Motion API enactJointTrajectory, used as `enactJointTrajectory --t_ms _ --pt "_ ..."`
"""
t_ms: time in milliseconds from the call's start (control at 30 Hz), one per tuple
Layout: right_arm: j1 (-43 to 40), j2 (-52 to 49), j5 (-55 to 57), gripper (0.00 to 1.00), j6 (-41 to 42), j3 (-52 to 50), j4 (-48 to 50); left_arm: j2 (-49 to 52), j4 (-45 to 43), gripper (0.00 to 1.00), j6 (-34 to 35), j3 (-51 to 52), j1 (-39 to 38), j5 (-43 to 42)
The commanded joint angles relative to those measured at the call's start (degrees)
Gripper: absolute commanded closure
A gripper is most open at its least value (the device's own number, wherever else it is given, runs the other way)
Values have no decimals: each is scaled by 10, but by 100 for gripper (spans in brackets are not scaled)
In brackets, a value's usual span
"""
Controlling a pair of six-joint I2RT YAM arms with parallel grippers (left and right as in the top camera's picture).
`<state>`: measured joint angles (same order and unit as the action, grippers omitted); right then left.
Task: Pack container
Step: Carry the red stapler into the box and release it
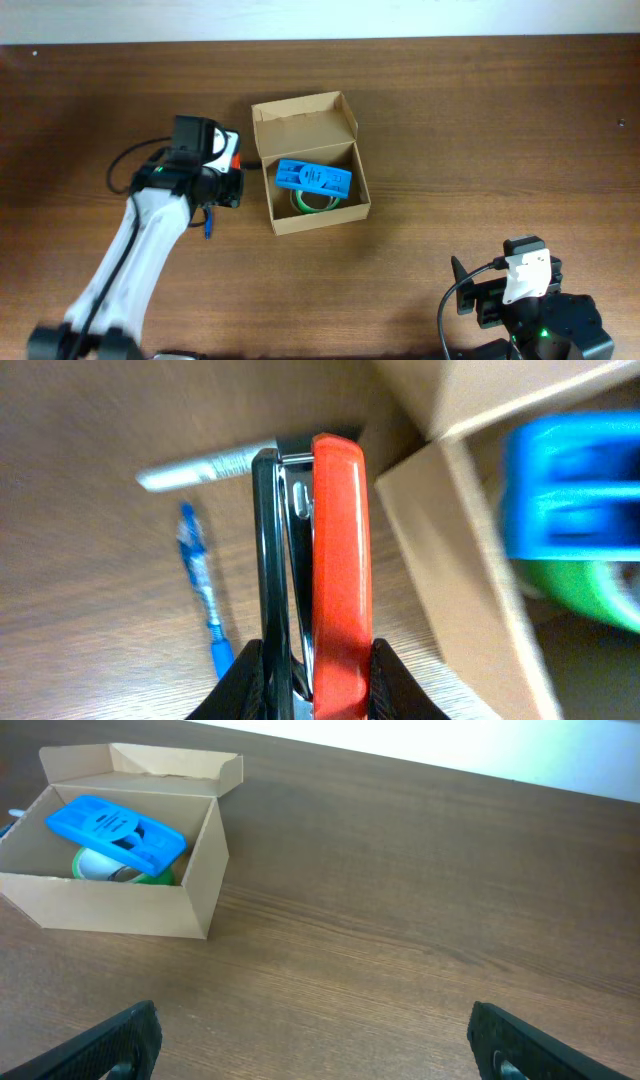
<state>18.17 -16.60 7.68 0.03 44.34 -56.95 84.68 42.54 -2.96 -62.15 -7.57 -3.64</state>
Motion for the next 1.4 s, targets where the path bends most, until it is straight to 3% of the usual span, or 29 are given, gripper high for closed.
enactJointTrajectory --t_ms 0,167,533,833,933,1067,1367 --pt "-3 3 7 1 5 0 1 -63 -1 92 8 -6 -14 -4" --pt "-3 3 7 1 5 0 1 -50 -1 92 -20 -41 -73 -4" --pt "-3 3 7 1 5 0 1 100 64 92 -154 -191 -181 5" --pt "-3 3 7 0 5 0 1 123 104 92 -165 -193 -232 28" --pt "-3 3 7 1 5 0 1 123 128 92 -165 -193 -257 74" --pt "-3 3 7 1 5 0 1 123 146 91 -229 -193 -273 91" --pt "-3 3 7 1 5 0 1 123 165 88 -268 -188 -275 106"
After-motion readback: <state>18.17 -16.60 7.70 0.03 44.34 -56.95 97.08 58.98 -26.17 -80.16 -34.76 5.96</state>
